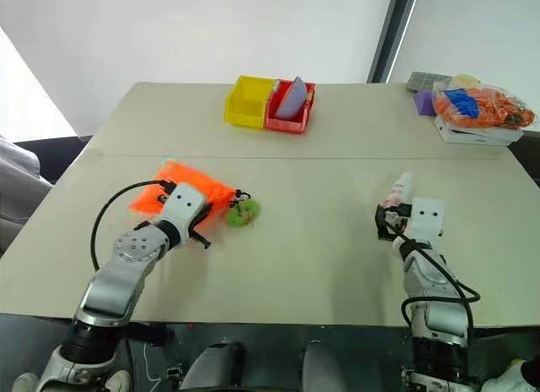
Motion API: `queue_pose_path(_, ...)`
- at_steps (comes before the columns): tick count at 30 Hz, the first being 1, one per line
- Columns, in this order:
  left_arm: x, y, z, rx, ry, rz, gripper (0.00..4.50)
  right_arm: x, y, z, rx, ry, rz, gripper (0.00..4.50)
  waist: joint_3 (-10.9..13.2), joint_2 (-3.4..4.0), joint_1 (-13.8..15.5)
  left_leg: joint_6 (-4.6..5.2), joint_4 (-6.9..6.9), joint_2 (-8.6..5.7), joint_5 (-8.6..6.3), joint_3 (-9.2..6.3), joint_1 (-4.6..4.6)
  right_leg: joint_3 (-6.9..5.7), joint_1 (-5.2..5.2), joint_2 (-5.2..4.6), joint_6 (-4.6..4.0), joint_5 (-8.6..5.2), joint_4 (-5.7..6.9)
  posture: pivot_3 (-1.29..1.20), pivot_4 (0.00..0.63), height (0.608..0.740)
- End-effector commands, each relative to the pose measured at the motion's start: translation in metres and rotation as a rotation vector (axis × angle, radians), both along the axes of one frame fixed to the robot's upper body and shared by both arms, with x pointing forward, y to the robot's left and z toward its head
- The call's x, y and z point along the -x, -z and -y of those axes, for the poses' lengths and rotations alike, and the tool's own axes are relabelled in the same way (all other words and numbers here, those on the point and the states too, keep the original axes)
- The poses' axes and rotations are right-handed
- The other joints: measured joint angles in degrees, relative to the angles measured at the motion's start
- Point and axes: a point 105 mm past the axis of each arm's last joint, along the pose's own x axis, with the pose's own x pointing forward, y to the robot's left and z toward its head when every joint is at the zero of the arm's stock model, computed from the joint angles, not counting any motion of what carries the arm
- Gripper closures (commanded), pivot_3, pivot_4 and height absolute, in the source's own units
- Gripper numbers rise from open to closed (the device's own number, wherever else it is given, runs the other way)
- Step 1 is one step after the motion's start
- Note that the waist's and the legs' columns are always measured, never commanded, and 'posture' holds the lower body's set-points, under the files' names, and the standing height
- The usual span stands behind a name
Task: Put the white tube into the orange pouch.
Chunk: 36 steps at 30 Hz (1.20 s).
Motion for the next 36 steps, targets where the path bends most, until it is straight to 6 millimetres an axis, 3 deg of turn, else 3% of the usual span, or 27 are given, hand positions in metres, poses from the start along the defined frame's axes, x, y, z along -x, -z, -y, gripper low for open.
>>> queue_pose_path(1,-0.002,-0.012,-0.015,0.002,-0.018,0.043,4.49,-0.008,-0.012,0.003,0.016,0.032,0.056,0.00,0.0,0.00,0.0,0.00,0.00,0.00,0.00,0.00,0.01,0.01,0.00,0.00,0.00,0.00,0.00,0.00,0.150,0.740)
queue_pose_path(10,-0.001,-0.012,-0.017,0.006,-0.004,0.046,4.49,-0.016,-0.006,0.005,0.008,0.050,0.070,0.00,0.0,0.01,0.0,0.00,-0.02,0.00,0.00,0.02,0.04,0.03,0.03,0.00,0.00,0.00,0.00,0.00,0.150,0.740)
queue_pose_path(13,0.000,-0.013,-0.014,0.014,0.005,0.047,4.50,-0.016,-0.006,0.006,0.003,0.059,0.078,0.81,0.0,0.01,0.0,0.00,-0.02,0.00,0.00,0.02,0.06,0.05,0.03,0.01,0.01,0.00,0.00,0.00,0.150,0.740)
queue_pose_path(17,-0.001,-0.012,-0.016,0.019,-0.004,0.047,4.50,-0.016,-0.006,0.004,0.004,0.049,0.085,2.78,0.0,0.01,-0.1,0.00,-0.03,0.00,0.00,0.03,0.11,0.07,0.06,0.01,0.00,0.00,0.01,0.00,0.150,0.740)
queue_pose_path(25,-0.004,-0.014,-0.016,0.042,-0.013,0.053,4.50,-0.011,-0.016,0.004,0.052,0.022,0.116,2.78,0.0,0.03,0.0,0.00,-0.04,0.01,0.00,0.03,0.14,0.08,0.08,0.03,0.00,-0.01,0.01,0.00,0.150,0.740)
queue_pose_path(26,-0.004,-0.015,-0.016,0.055,-0.015,0.056,4.50,-0.011,-0.022,0.000,0.076,-0.016,0.133,2.78,0.0,0.05,0.0,0.00,-0.05,0.01,0.00,0.03,0.13,0.08,0.07,0.03,0.00,-0.01,0.01,0.00,0.150,0.740)
queue_pose_path(30,-0.005,-0.018,-0.014,0.086,-0.009,0.061,4.50,0.001,-0.049,-0.053,0.184,-0.399,0.199,2.78,0.2,0.19,-0.2,0.00,-0.05,0.01,0.00,0.06,0.10,0.10,0.06,0.02,0.02,-0.02,-0.01,0.00,0.150,0.740)
queue_pose_path(36,-0.005,-0.021,-0.015,0.098,-0.003,0.066,4.50,0.049,-0.041,-0.128,0.157,-0.940,0.072,2.78,0.2,0.06,0.0,-0.01,-0.09,0.12,-0.01,0.03,0.20,0.07,0.12,0.12,0.23,-0.15,-0.02,0.00,0.150,0.740)
